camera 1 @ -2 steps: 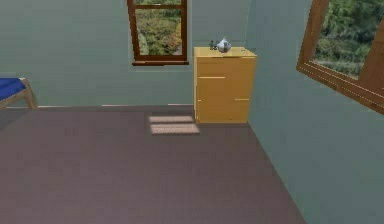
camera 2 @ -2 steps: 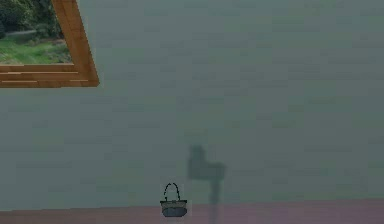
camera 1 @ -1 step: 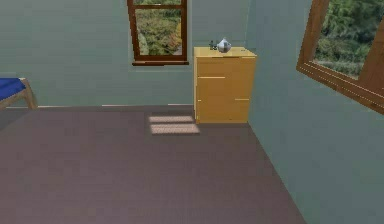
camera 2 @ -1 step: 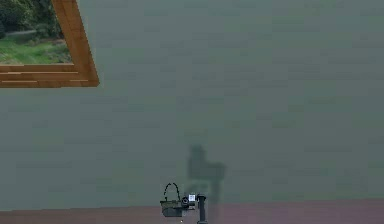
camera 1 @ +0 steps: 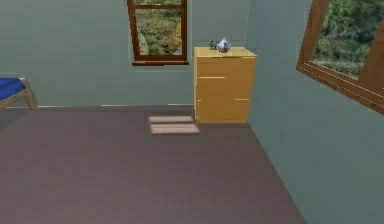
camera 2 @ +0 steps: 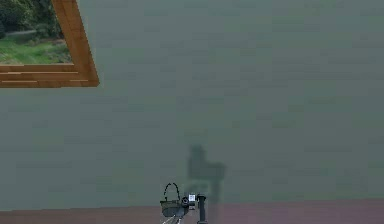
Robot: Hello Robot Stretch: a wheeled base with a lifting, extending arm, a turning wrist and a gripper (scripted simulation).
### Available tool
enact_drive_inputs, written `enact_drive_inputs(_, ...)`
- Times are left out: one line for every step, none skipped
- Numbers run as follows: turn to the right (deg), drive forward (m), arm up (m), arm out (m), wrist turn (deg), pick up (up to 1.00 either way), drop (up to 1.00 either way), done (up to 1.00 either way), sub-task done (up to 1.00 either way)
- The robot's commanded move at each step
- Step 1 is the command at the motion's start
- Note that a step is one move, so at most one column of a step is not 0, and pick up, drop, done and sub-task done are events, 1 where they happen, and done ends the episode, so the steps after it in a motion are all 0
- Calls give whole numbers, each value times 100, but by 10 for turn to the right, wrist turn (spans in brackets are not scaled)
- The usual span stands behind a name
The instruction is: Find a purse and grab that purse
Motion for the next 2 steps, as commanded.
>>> enact_drive_inputs(0, 0, 0, 0, 450, 0, 0, 0, 0)
enact_drive_inputs(0, 0, 0, 0, 450, 0, 0, 0, 0)
